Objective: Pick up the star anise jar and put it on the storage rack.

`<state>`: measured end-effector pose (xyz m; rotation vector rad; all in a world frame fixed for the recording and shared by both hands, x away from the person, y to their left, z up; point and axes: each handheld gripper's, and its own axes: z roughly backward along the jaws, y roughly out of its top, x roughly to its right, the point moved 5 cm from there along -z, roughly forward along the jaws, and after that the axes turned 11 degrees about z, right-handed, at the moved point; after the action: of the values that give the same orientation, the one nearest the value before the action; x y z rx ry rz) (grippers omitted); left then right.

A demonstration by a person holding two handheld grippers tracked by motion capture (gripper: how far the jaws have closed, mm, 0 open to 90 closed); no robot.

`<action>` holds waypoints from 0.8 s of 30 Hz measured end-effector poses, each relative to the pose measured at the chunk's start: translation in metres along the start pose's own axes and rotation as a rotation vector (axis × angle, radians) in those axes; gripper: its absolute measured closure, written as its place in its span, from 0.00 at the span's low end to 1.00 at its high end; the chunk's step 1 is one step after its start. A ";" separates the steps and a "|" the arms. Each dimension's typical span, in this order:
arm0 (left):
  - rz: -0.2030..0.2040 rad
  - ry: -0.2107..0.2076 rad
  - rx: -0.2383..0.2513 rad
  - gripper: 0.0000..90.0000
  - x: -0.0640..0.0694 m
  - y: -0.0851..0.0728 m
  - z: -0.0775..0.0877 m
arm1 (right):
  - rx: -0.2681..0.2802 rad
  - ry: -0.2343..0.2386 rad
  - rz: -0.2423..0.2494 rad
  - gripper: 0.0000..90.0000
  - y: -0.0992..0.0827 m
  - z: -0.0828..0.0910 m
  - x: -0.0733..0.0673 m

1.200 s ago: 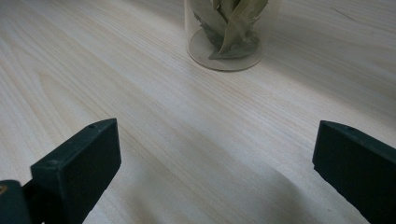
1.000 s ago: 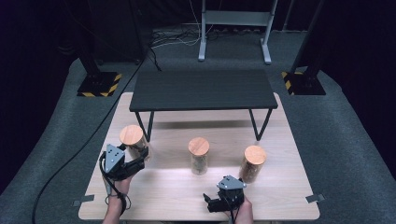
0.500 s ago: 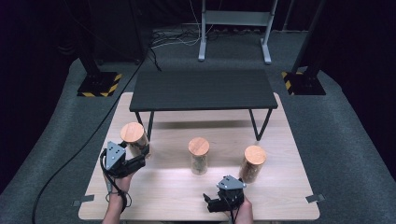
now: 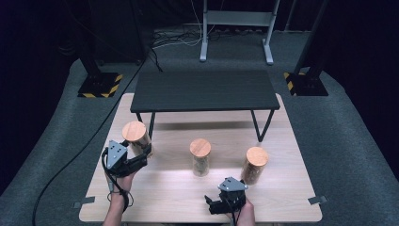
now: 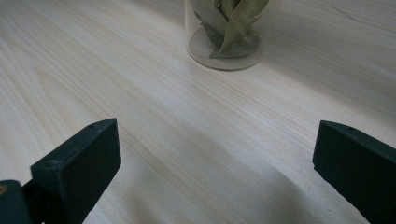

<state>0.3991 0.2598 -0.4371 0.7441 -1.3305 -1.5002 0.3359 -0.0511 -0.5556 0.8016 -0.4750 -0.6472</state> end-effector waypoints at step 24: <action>0.011 -0.020 0.014 0.28 0.002 0.015 -0.005 | 0.004 0.009 0.002 0.00 0.000 0.000 0.000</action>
<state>0.4071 0.2566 -0.4234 0.7315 -1.3592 -1.4942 0.3356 -0.0510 -0.5555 0.8072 -0.4685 -0.6404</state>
